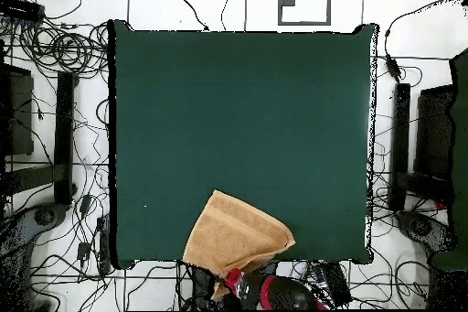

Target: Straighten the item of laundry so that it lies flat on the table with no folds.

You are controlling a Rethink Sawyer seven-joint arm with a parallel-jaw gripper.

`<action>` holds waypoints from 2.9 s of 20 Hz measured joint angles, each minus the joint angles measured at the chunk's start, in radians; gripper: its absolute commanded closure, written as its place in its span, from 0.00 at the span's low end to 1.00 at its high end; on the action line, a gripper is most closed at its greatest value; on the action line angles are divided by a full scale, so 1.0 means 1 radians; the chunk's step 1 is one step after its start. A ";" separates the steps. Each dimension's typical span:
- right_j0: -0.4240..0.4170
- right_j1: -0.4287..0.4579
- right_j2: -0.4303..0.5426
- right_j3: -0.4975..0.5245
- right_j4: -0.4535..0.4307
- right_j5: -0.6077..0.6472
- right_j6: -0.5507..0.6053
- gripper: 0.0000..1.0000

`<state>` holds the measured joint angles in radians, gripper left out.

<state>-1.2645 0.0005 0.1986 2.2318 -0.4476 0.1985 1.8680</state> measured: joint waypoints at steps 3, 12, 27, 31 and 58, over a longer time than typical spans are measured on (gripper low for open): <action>-0.060 0.001 0.012 0.021 -0.012 -0.001 0.000 1.00; -0.091 -0.063 0.069 0.100 -0.003 -0.025 0.000 1.00; -0.010 -0.097 0.241 0.107 0.092 -0.025 0.000 1.00; -0.002 -0.100 0.259 0.104 0.092 -0.029 0.000 1.00; -0.001 -0.090 0.331 0.037 0.055 -0.105 0.000 1.00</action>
<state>-1.2654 -0.0892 0.5295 2.2692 -0.3925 0.0934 1.8682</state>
